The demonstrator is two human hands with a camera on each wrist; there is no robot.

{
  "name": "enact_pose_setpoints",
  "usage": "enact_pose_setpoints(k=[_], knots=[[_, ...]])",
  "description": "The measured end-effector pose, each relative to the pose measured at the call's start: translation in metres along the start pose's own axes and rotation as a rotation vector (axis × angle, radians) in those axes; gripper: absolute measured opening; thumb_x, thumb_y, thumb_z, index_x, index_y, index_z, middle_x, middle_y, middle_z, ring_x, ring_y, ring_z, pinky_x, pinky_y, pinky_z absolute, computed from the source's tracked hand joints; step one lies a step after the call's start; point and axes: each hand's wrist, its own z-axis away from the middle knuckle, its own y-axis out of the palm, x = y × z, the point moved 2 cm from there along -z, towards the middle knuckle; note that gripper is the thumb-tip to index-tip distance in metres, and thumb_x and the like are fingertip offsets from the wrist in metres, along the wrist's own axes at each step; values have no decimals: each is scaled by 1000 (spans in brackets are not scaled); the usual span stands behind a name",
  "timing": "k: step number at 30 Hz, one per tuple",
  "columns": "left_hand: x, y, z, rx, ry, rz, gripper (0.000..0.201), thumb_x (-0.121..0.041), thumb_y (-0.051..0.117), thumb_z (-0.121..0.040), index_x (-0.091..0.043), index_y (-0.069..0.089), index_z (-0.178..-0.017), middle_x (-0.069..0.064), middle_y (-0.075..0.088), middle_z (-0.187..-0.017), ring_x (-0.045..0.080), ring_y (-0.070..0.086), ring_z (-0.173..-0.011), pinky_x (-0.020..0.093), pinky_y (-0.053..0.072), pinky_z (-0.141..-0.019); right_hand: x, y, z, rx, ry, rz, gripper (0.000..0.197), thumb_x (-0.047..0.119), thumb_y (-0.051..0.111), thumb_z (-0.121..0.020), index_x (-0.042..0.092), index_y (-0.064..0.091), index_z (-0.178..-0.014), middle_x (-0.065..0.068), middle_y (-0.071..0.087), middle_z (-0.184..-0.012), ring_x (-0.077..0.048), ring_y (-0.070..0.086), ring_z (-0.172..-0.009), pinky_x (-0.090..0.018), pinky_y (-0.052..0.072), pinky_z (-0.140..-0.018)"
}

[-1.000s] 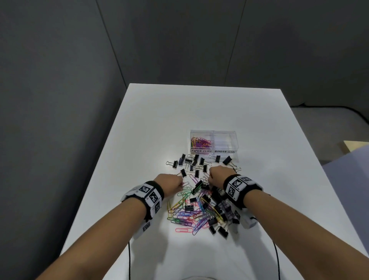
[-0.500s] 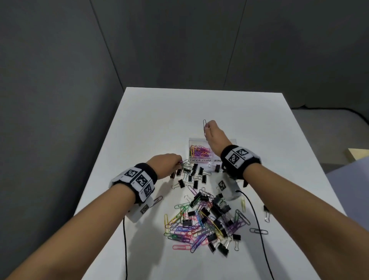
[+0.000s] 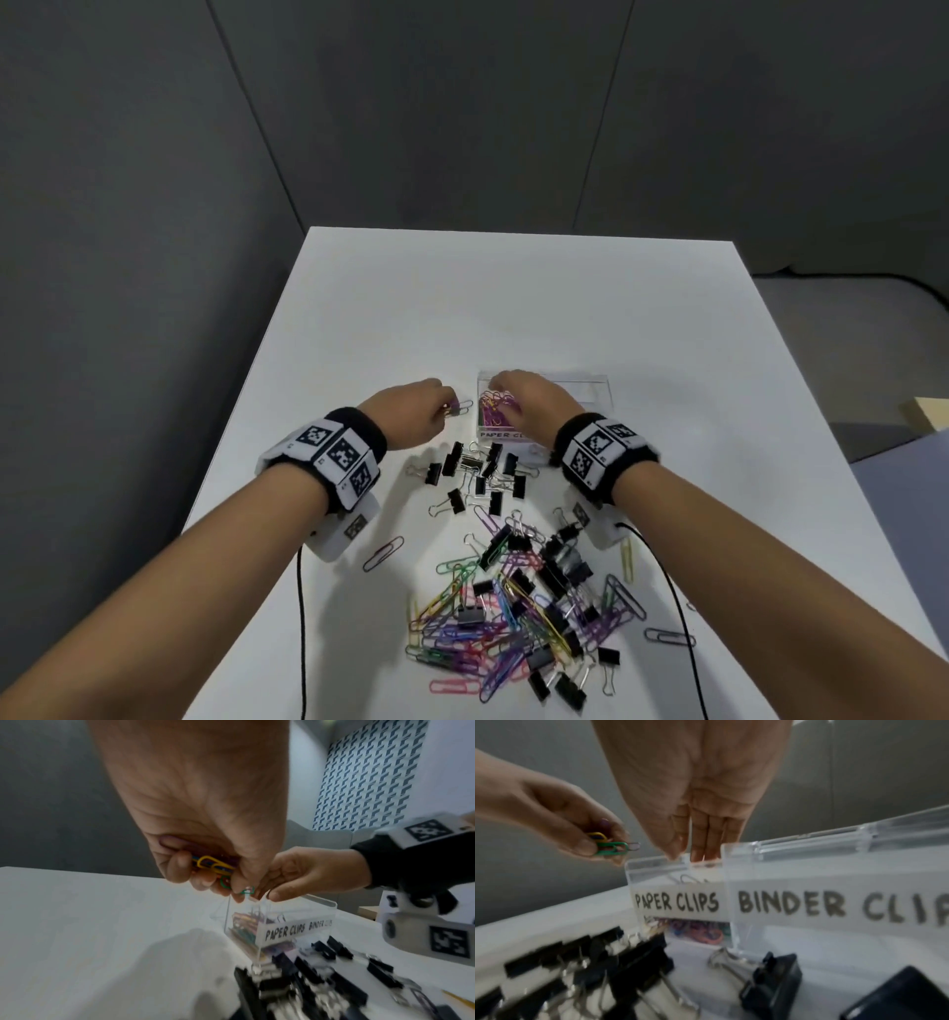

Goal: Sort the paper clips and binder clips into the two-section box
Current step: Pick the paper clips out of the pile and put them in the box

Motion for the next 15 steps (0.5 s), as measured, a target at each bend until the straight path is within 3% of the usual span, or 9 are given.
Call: enact_pose_setpoints(k=[4,8,12,15], knots=[[-18,-16,-27,-50,48,37,37,-8,36,-94,-12,50,-129,10,55,-129,26,54,-115,35,42,-96,-14,-19,18,-178,38,-51,25,12,45,-95,9,55,-118,-6,61,-117,-21,54,-110,-31,44,-92],[-47,-12,-56,20,111,-47,36,-7,39,-93,-12,51,-127,9,57,-127,25,55,-115,34,43,-95,-31,-18,45,-232,64,-58,19,11,47,-94,9,62,-106,-6,64,-104,-22,55,-101,-29,42,-82],[-64,2,-69,92,160,-213,27,-9,44,-93,-8,57,-116,12,59,-119,28,56,-110,35,44,-88,-37,-9,74,-158,98,-11,18,12,47,-94,10,62,-105,-6,64,-105,-22,54,-100,-31,44,-81],[-67,6,-64,63,177,-211,31,-18,47,-94,-12,57,-123,8,55,-126,26,54,-115,35,45,-91,-40,-4,93,-93,128,22,19,14,47,-94,10,60,-107,-5,62,-106,-21,53,-101,-29,43,-78]])
